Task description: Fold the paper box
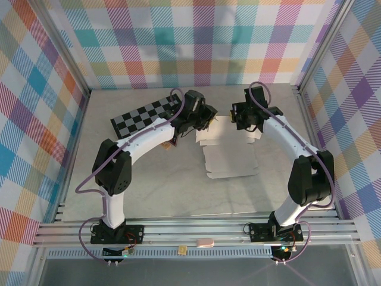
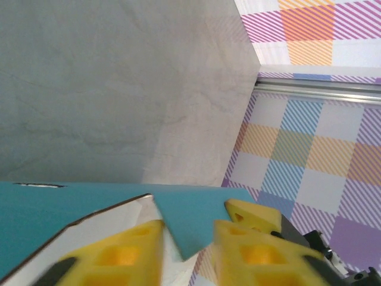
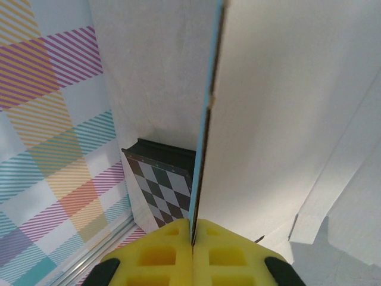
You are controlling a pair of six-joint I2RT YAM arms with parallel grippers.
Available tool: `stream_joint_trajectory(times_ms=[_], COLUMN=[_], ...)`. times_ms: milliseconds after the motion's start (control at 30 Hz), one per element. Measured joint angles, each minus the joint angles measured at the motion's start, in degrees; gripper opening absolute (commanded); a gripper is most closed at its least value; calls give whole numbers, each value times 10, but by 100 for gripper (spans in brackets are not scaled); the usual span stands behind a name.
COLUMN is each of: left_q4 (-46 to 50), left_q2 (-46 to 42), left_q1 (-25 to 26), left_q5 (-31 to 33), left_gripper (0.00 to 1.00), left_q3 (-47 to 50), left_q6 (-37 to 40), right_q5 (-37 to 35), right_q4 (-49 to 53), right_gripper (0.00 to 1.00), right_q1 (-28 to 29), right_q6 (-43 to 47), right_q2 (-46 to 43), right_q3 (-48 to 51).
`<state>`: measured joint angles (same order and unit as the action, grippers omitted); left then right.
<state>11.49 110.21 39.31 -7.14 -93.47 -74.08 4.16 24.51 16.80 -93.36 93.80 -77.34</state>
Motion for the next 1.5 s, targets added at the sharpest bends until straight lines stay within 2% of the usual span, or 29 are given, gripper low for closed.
stream_joint_trajectory(times_ms=[100,200,367,433,533,667,833,1033,1200,1500], left_q4=[-12,-12,-57,-91,-165,-278,-416,-546,-613,-643], left_q2=[-20,-72,-191,-204,-172,-76,7,38,46,55], left_q1=[-5,-17,-80,-100,-104,-88,-77,-70,-56,-47], left_q5=[2,3,-3,-10,-26,-48,-54,-52,-52,-51], left_gripper=[44,41,24,20,17,18,23,26,27,27], left_q3=[23,71,217,272,349,405,410,409,409,406], left_q6=[20,48,84,91,88,56,8,-36,-58,-74], right_q5=[8,21,43,46,53,61,69,75,81,85], right_q4=[3,8,26,38,50,53,70,68,67,64], right_gripper=[0,0,0,0,0,0,0,0,0,0], right_q1=[-9,-20,-50,-59,-68,-73,-82,-90,-94,-94], right_q6=[-7,-23,-66,-78,-92,-111,-123,-128,-132,-136], right_q2=[0,0,-1,-1,-1,-1,-1,2,17,24], right_q3=[0,0,-1,-5,-18,-31,-57,-73,-75,-75])
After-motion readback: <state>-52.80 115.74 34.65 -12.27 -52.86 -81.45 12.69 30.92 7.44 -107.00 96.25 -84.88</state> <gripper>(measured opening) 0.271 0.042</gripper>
